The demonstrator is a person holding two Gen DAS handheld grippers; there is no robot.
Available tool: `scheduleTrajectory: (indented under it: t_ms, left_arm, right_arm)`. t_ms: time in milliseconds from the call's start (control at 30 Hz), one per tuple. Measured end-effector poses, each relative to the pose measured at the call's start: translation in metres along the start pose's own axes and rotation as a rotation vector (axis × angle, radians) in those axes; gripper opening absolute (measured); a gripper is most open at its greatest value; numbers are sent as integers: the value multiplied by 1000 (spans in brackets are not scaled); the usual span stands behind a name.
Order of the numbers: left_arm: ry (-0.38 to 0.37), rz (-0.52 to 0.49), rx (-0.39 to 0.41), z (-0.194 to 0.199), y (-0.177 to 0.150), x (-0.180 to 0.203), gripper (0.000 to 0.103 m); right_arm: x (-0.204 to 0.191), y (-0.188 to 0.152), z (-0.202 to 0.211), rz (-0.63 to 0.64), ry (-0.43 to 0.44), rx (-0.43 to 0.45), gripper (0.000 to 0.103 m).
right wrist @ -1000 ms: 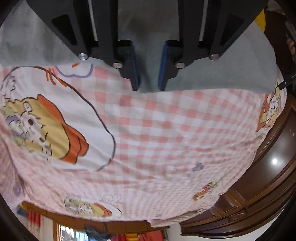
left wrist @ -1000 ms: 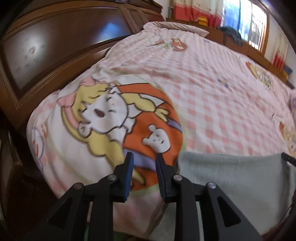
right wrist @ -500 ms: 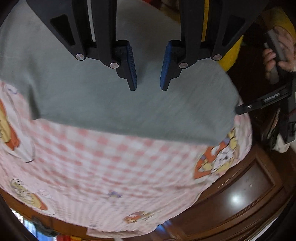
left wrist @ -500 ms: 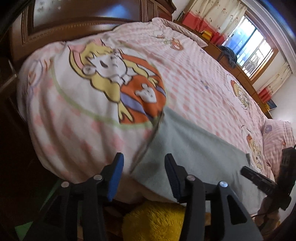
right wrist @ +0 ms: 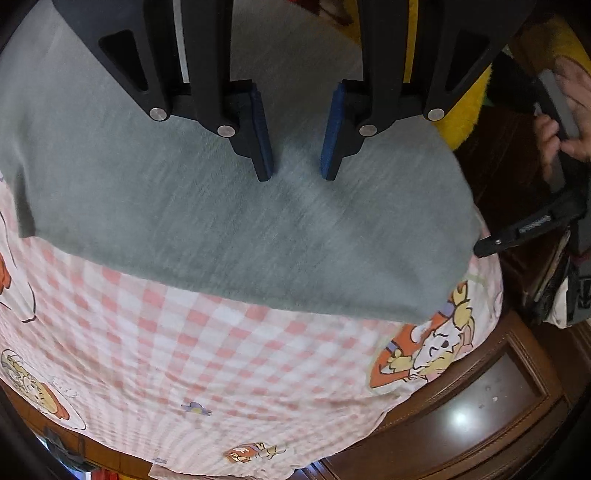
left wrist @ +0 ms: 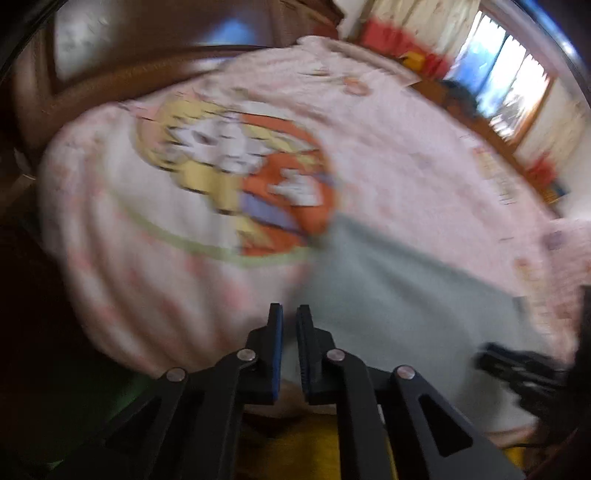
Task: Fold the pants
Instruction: 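Open both grippers and lift them off the pants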
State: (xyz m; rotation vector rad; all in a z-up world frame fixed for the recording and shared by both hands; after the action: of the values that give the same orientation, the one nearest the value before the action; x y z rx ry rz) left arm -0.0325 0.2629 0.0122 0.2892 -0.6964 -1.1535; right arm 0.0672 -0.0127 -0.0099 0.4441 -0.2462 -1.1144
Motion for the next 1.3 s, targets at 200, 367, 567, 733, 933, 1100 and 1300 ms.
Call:
scheduleTrajectory:
  t_ms: [200, 367, 567, 733, 933, 1100, 1300]
  left_arm:
    - [-71, 87, 14, 15, -2, -22, 8]
    - [-144, -1, 4, 25, 0, 10, 21]
    - [-209, -62, -53, 6, -3, 50, 37]
    - [-208, -78, -102, -9, -11, 65, 46]
    - [-190, -110, -109, -8, -12, 82, 63]
    - [-181, -118, -119, -14, -13, 97, 69]
    - [-177, -123, -146, -22, -17, 112, 69]
  right_arm:
    - [6, 1, 14, -41, 19, 14, 30]
    - [26, -5, 30, -94, 5, 30, 30]
    - [70, -28, 48, -183, -63, 21, 30]
    - [120, -60, 69, -298, -159, 3, 39]
    - [186, -105, 101, -479, -274, 6, 49]
    - [232, -137, 118, -615, -332, 3, 49]
    - [284, -183, 143, -817, -396, 58, 49]
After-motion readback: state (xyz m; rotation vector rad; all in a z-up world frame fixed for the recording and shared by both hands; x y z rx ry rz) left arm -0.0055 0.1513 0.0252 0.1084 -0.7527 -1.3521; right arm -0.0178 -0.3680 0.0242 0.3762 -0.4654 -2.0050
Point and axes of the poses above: each gripper's, at about its wrist camera, not at the fingertips, and z roughly against the way its jaws point, x to its right, y to its top, the point moved 2 cm from there along -z, roughly the way its jaws point, and after that the axes turned 12 degrees about -y, right-handed, at the moved point
